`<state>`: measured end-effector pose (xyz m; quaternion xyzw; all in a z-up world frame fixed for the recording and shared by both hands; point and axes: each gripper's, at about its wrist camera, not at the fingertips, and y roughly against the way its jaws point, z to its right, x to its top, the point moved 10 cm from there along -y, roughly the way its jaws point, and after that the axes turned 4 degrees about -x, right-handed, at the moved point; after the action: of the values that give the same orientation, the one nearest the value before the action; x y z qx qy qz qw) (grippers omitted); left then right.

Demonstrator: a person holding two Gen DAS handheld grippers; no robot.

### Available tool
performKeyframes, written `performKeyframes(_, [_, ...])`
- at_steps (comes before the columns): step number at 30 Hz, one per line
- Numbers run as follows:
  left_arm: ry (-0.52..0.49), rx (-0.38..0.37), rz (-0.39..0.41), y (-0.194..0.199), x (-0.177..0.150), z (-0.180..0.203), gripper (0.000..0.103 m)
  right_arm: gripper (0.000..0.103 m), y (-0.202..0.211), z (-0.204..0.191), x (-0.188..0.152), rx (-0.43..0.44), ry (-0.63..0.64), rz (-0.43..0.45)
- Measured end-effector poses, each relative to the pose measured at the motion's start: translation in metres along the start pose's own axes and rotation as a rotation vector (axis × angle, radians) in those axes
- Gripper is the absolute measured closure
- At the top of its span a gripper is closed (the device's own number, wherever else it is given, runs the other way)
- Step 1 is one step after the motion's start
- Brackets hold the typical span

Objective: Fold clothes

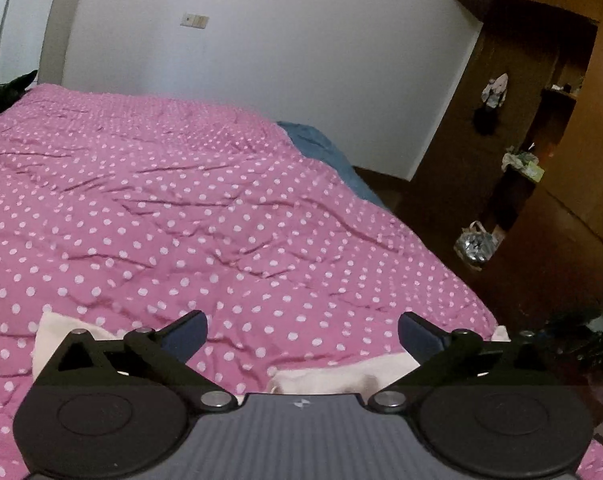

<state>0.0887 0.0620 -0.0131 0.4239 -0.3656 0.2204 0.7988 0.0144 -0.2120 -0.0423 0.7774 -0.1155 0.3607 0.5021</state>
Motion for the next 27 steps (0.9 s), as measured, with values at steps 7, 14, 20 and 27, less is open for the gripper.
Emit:
performKeyframes(7, [0.030, -0.067, -0.093, -0.007, -0.019, 0.003, 0.000, 0.093, 0.004, -0.002, 0.007, -0.030, 0.030, 0.038])
performKeyframes(14, [0.048, -0.134, -0.189, -0.020, -0.040, 0.014, 0.032, 0.095, 0.015, -0.010, 0.024, -0.057, 0.101, 0.113])
performKeyframes(20, [0.040, -0.144, -0.161, -0.015, -0.038, 0.016, 0.052, 0.095, 0.016, -0.008, 0.048, -0.090, 0.139, 0.167])
performKeyframes(27, [0.002, -0.136, -0.110, -0.019, -0.013, 0.019, 0.075, 0.096, 0.006, 0.006, 0.085, -0.130, 0.144, 0.222])
